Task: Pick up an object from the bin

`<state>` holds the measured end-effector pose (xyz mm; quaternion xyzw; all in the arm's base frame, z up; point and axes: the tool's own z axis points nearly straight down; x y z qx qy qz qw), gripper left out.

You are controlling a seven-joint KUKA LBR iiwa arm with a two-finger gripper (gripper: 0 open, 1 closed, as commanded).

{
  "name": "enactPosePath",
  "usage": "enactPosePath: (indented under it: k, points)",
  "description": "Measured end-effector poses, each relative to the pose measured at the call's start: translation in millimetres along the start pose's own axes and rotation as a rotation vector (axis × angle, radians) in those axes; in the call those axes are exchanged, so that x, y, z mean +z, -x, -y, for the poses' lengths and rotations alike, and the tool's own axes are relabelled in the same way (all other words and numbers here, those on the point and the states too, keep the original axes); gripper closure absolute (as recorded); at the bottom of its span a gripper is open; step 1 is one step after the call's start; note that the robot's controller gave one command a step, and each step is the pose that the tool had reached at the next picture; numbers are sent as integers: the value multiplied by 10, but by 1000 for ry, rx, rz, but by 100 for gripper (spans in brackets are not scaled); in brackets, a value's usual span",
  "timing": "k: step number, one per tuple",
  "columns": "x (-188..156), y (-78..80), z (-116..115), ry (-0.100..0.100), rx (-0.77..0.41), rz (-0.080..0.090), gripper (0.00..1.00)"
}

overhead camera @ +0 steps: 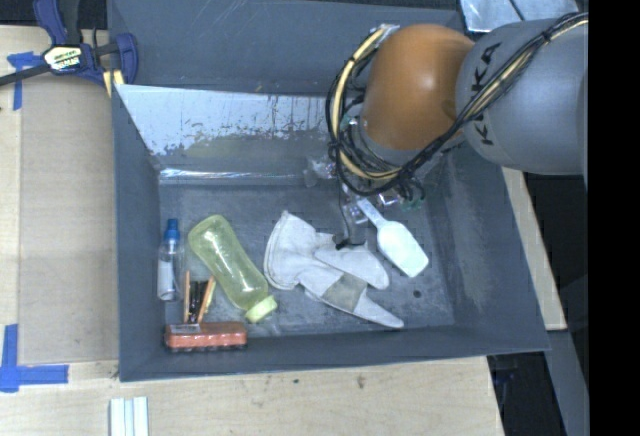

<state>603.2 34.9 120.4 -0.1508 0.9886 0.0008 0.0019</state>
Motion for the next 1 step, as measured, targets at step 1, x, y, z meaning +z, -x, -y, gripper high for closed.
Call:
enactPosePath:
  k: [1]
  points:
    - [102,37,233,-5,24,0,0]
